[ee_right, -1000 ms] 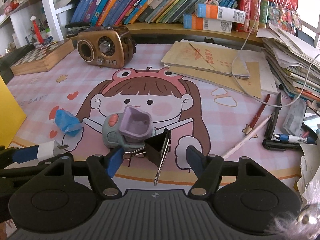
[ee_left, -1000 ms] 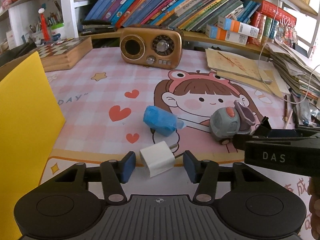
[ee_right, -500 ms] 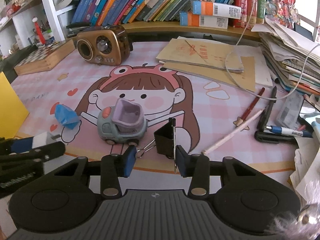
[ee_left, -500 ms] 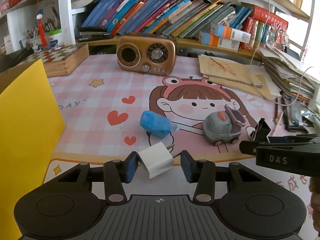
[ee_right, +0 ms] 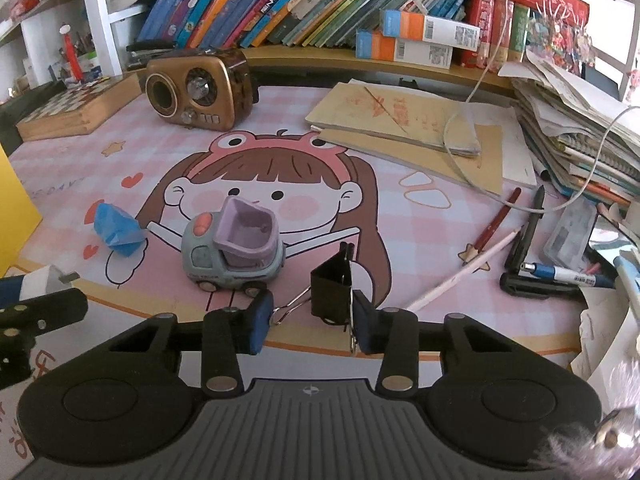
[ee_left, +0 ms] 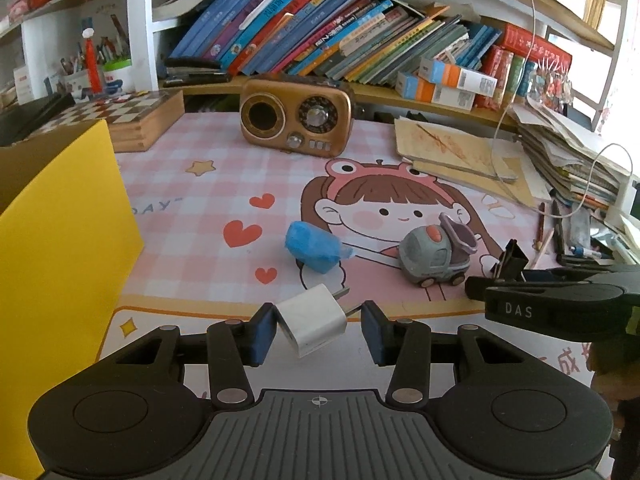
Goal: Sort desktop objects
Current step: 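Close the left tool on the white plug while the right tool grips the binder clip, then lift the plug and binder clip and carry both toward the yellow box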
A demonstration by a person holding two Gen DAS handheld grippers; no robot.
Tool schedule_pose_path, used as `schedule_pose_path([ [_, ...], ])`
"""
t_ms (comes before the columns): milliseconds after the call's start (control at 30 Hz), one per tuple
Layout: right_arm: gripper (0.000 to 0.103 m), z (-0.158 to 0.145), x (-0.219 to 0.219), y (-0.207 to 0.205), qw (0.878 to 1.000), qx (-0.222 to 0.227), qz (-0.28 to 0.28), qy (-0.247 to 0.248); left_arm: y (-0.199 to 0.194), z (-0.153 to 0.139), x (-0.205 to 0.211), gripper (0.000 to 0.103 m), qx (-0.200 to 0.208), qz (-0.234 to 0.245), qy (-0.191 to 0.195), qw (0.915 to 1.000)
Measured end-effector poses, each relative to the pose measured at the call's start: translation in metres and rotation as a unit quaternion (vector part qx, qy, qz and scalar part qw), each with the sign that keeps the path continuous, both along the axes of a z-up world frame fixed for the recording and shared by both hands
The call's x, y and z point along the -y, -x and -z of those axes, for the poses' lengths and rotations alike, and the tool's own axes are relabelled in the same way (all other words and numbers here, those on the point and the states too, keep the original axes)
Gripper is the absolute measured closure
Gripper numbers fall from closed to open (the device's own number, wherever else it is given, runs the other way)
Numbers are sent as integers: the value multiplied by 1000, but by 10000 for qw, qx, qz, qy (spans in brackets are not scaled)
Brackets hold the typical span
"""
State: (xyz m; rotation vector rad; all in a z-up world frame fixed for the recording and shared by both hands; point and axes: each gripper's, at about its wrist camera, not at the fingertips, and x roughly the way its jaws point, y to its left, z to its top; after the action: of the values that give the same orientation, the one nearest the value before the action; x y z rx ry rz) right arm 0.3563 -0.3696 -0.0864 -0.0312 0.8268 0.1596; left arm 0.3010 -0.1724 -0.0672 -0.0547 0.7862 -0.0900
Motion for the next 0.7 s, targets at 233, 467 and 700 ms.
schedule_pose_path([
  [233,65,-11,3,11,9999,116,-71,-91,6,-9,-1,58,91,17,111,9999],
  [467,65,-28,0,31,9995,196,-106,-239,19,-22,-6,58,245,51,235,9994],
  [700,65,-44,-3,60,9991,223,-152,-334,42,-37,-16,58,395,98,435,9982],
])
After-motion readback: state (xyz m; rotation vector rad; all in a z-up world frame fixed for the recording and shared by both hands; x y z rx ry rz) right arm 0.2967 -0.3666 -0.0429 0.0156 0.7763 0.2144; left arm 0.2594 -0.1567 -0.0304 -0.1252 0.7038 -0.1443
